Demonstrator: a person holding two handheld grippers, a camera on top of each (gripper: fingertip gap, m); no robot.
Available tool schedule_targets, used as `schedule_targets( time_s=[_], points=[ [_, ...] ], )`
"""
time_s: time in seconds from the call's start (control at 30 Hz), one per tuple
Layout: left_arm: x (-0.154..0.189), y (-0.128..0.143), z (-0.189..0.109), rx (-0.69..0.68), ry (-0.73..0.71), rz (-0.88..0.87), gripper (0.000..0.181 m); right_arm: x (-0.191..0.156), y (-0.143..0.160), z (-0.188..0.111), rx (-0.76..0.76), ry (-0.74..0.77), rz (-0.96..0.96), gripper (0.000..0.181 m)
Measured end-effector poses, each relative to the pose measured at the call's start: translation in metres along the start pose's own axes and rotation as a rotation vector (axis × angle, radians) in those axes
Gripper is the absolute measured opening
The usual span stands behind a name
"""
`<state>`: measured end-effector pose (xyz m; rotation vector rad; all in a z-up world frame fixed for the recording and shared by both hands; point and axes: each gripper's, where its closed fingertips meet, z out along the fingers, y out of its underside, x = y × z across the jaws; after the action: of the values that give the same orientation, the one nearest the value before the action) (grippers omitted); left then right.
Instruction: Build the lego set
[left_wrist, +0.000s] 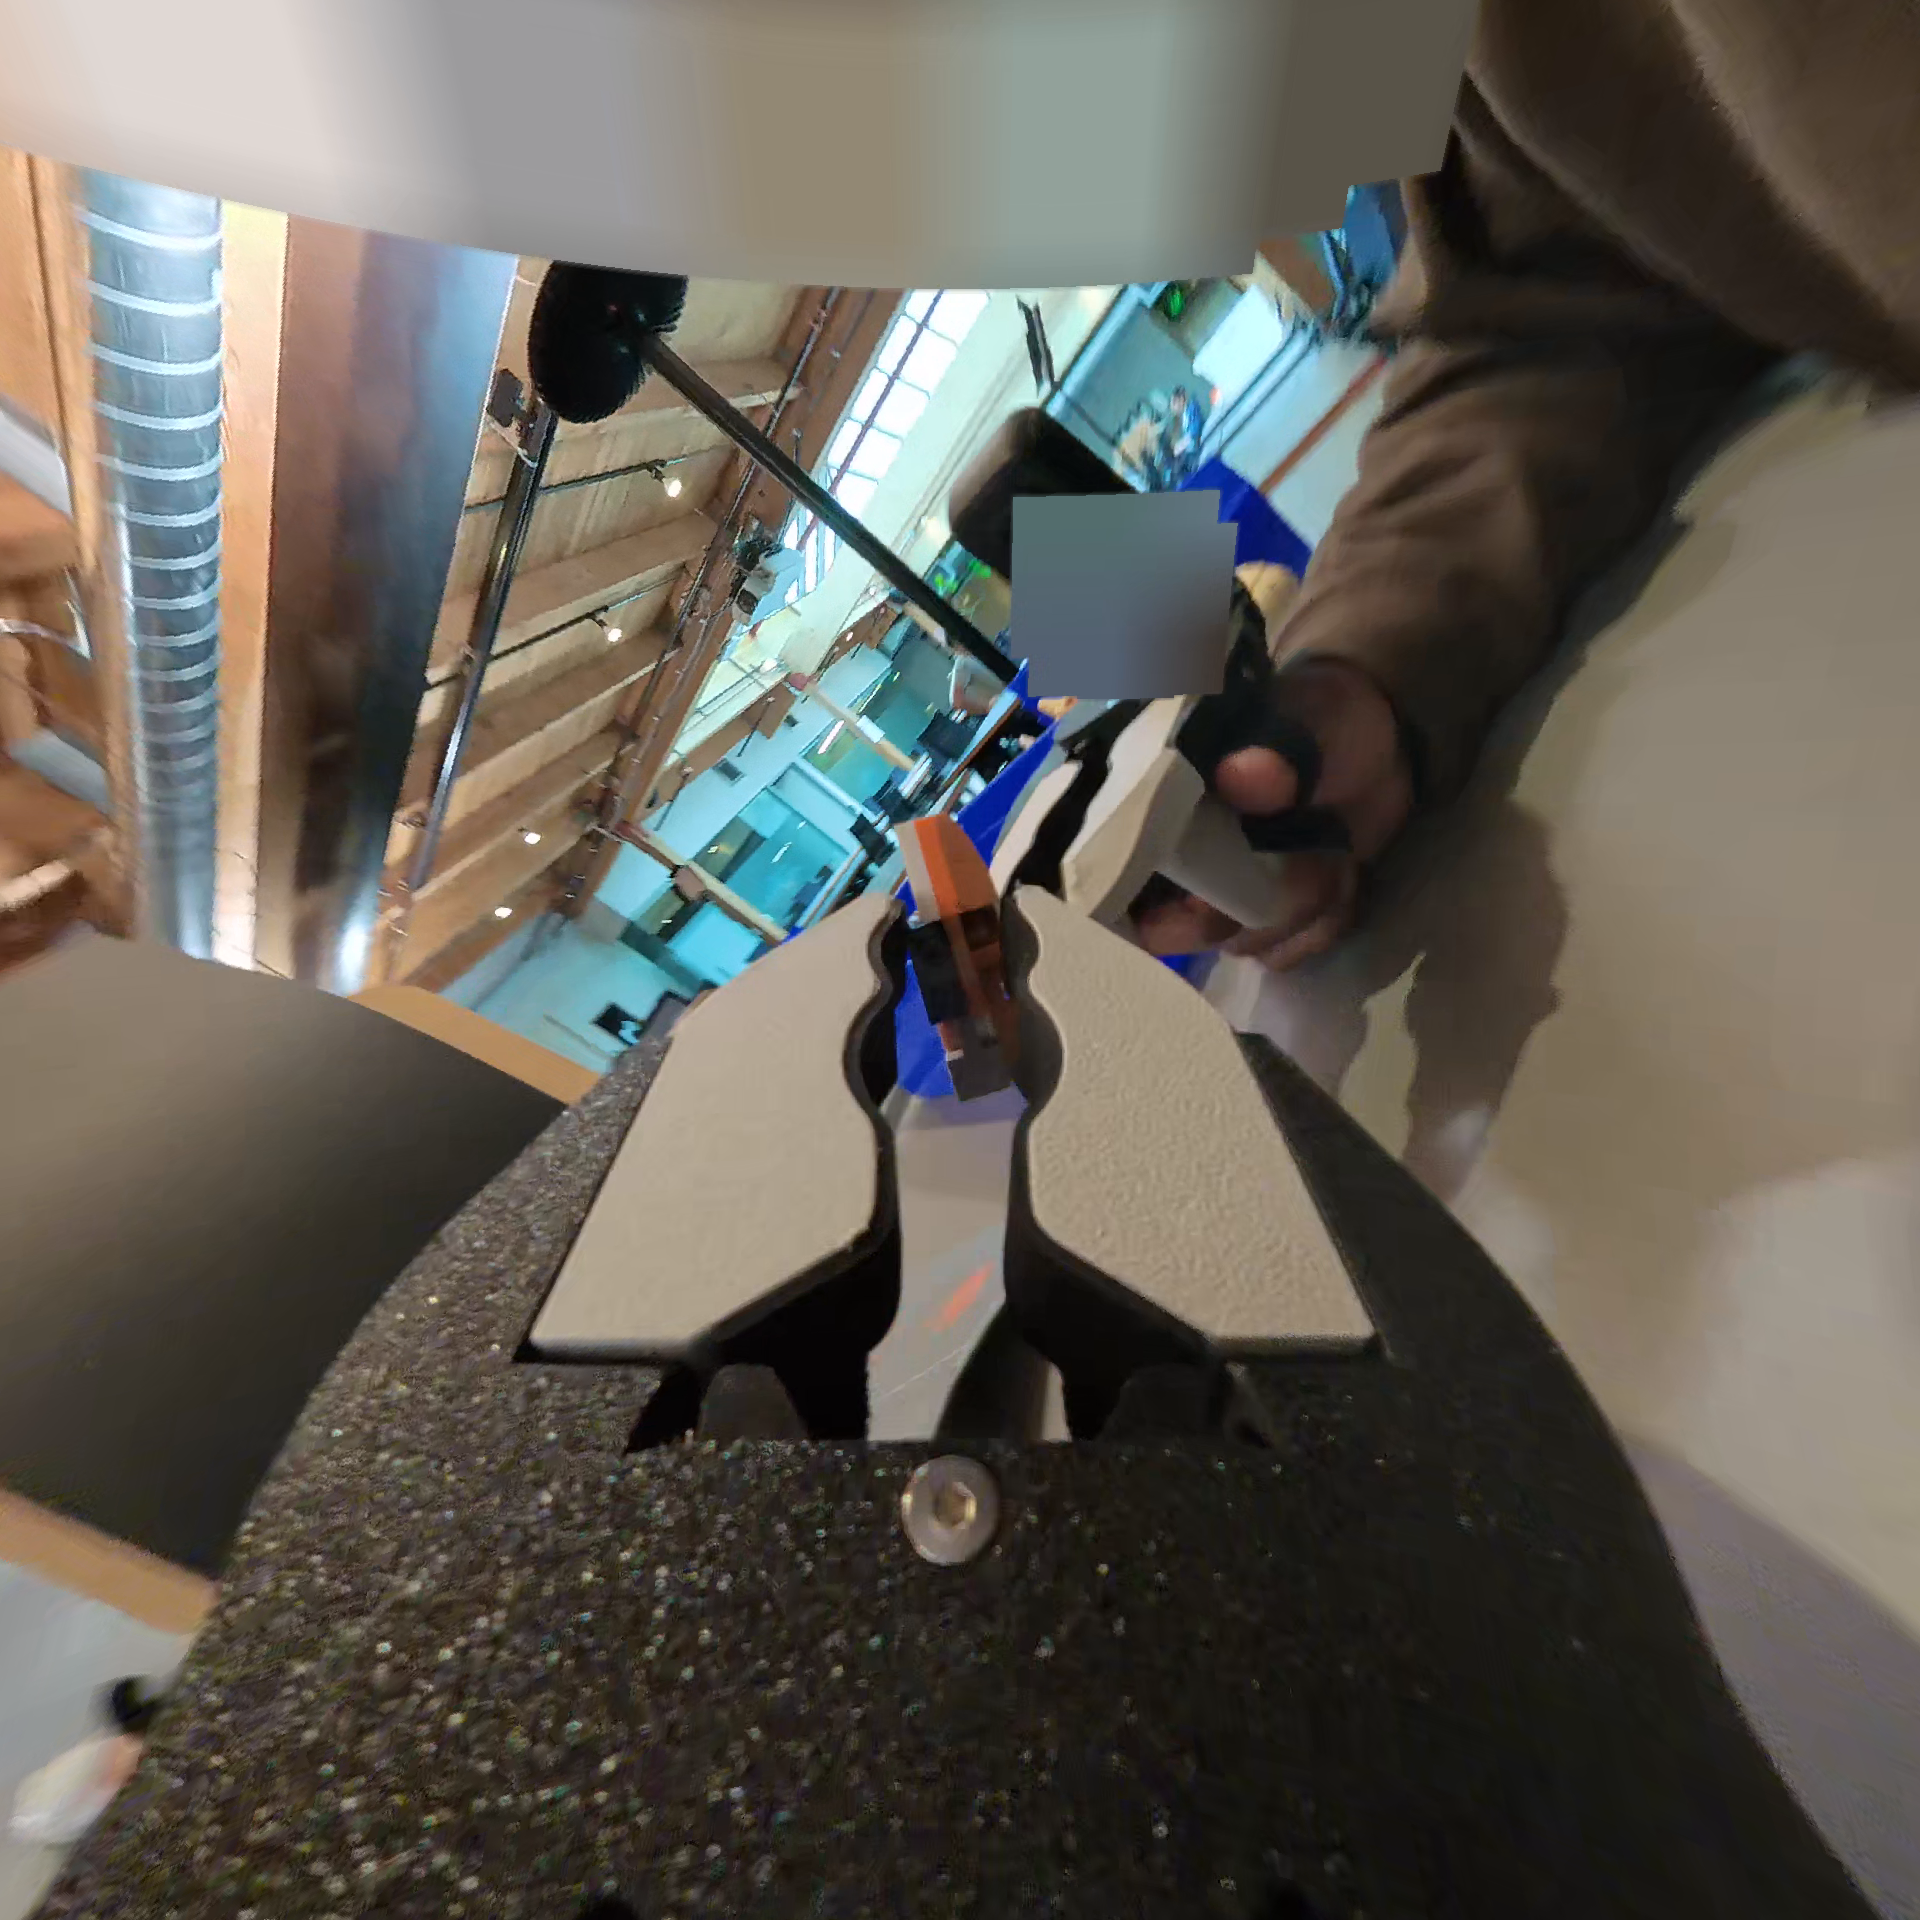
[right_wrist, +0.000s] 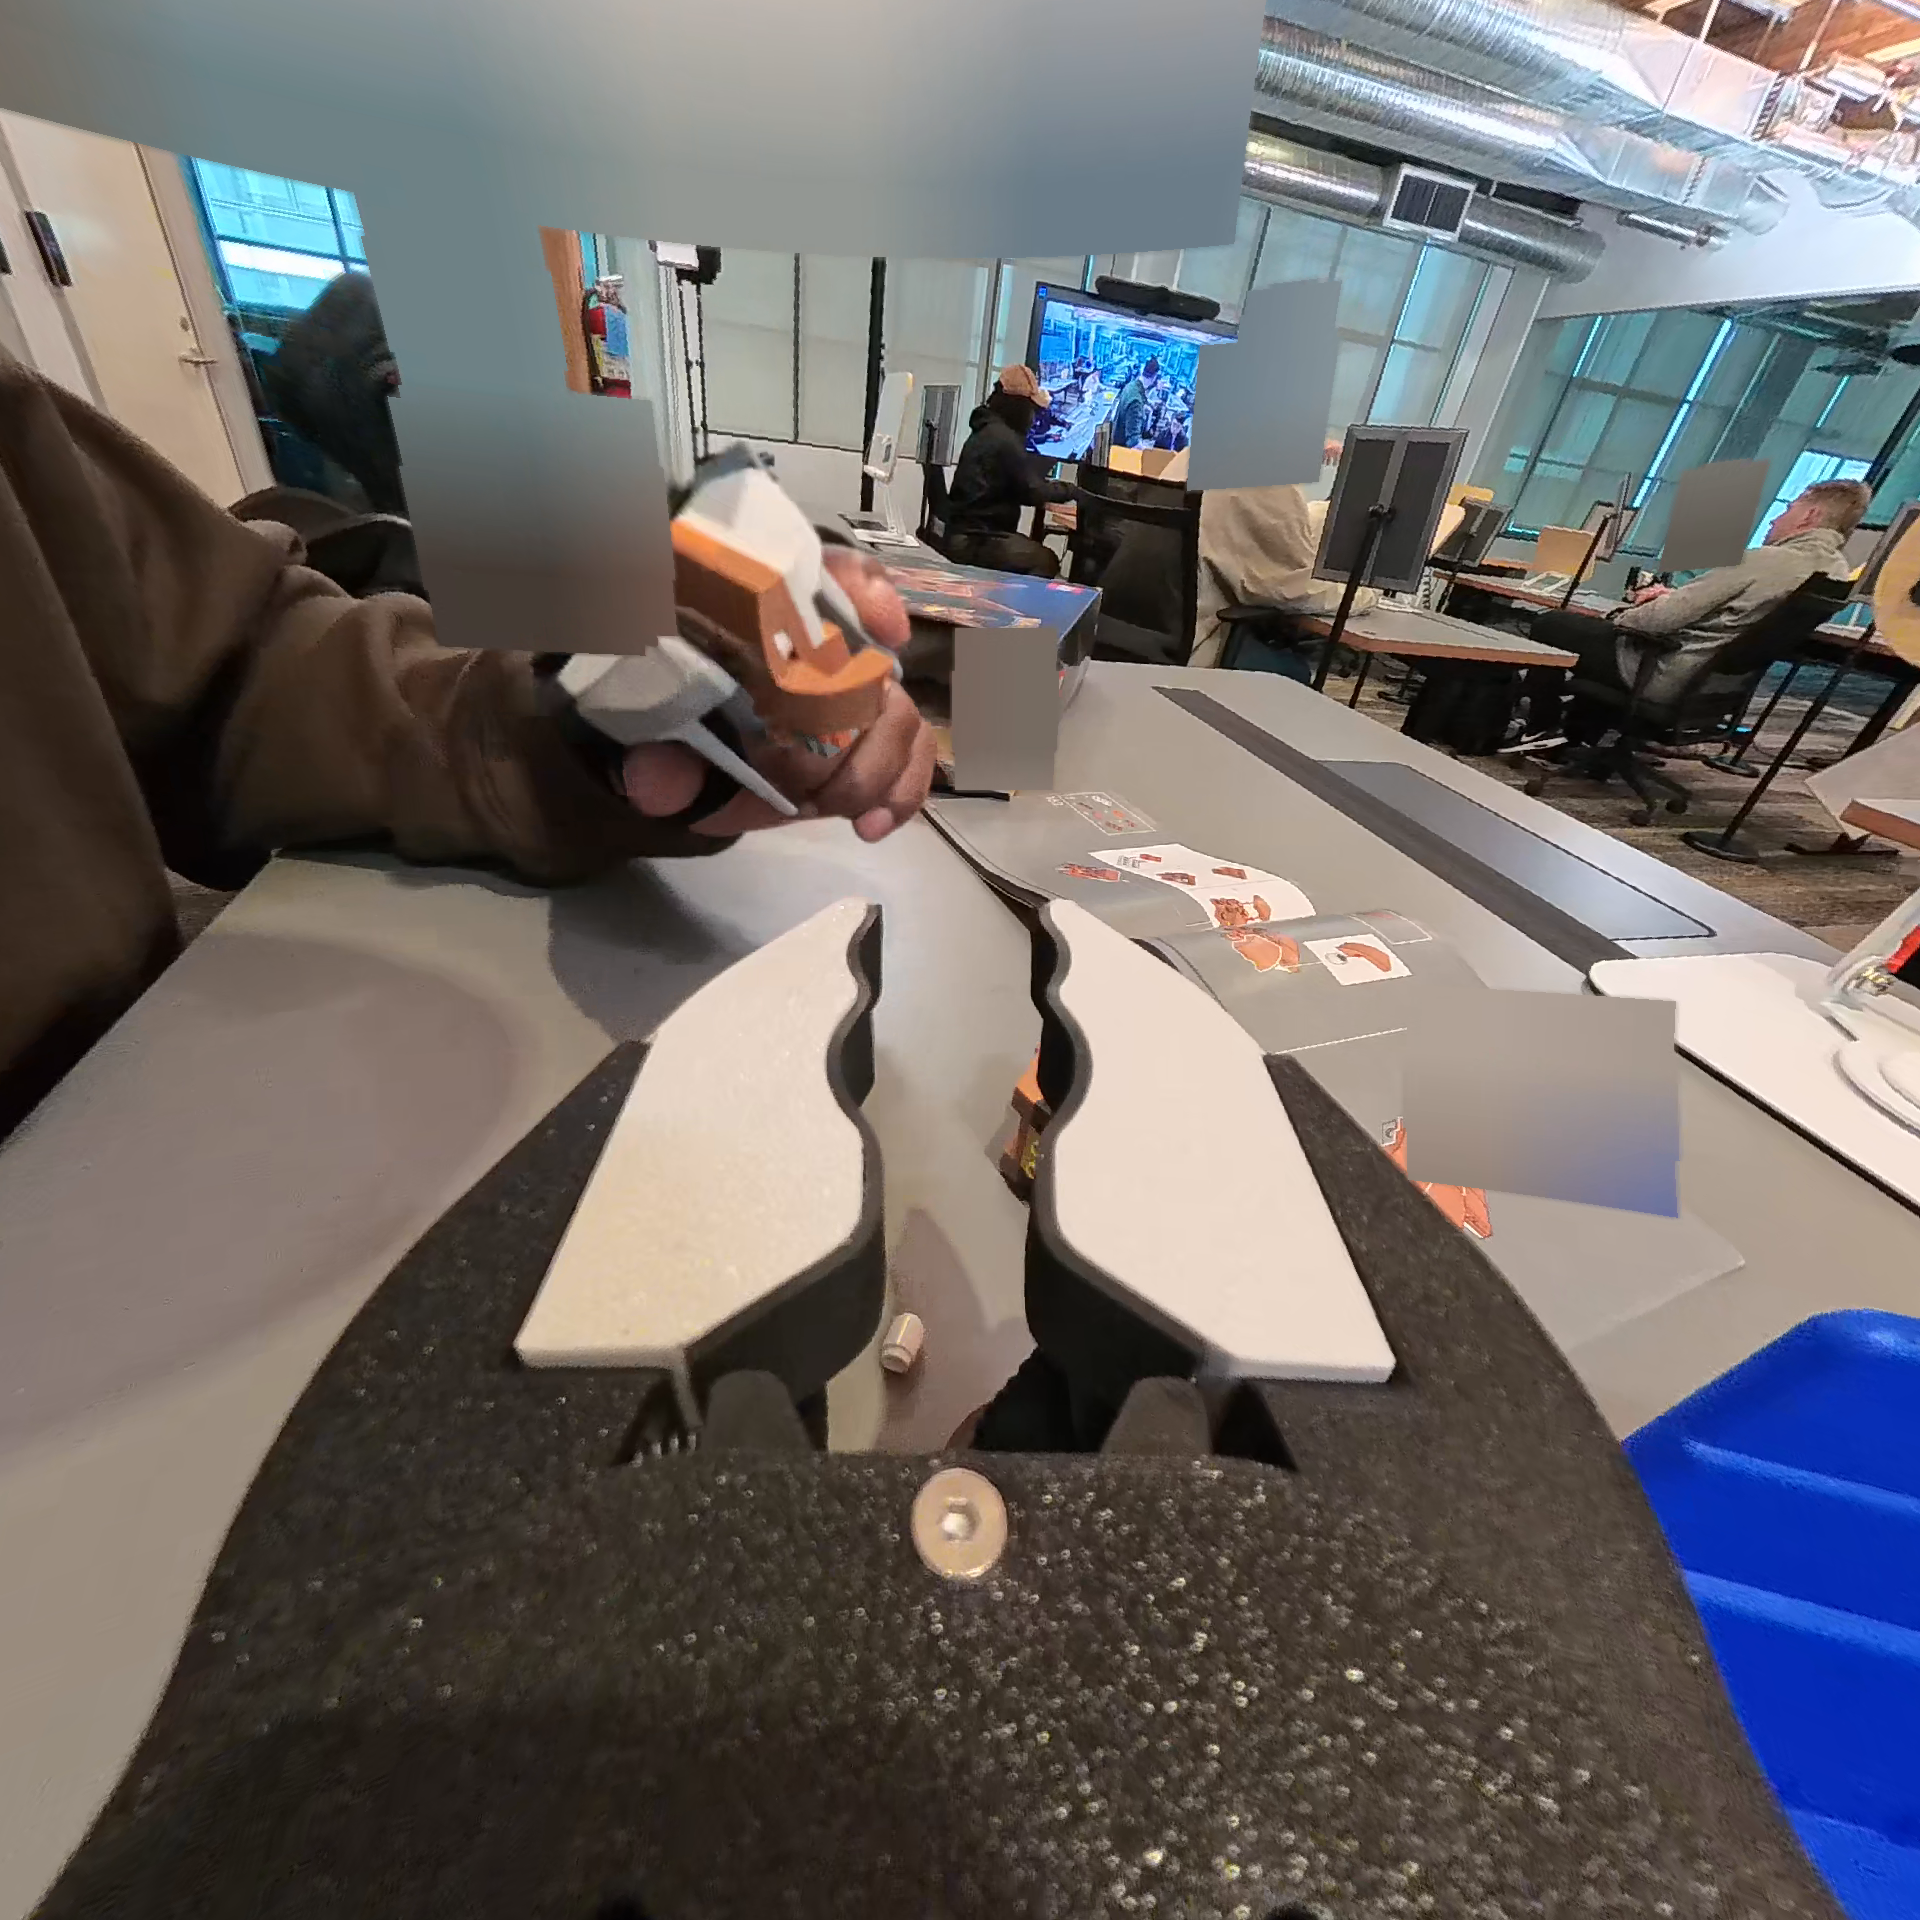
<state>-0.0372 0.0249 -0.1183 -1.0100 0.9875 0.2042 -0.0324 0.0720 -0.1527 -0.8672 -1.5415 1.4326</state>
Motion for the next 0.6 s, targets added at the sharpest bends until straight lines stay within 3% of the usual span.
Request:
schedule_targets(
  time_s=[0.17,0.6],
  points=[
    [0.007,-0.003,0.003,-0.043,-0.008,0.184,0.017,0.003,0.001,-0.001,-0.003,0.005,-0.002,0.027],
    [0.019,-0.007,0.005,-0.088,0.013,0.437,0.017,0.012,0.006,-0.001,-0.037,0.031,0.006,0.024]
  ],
)
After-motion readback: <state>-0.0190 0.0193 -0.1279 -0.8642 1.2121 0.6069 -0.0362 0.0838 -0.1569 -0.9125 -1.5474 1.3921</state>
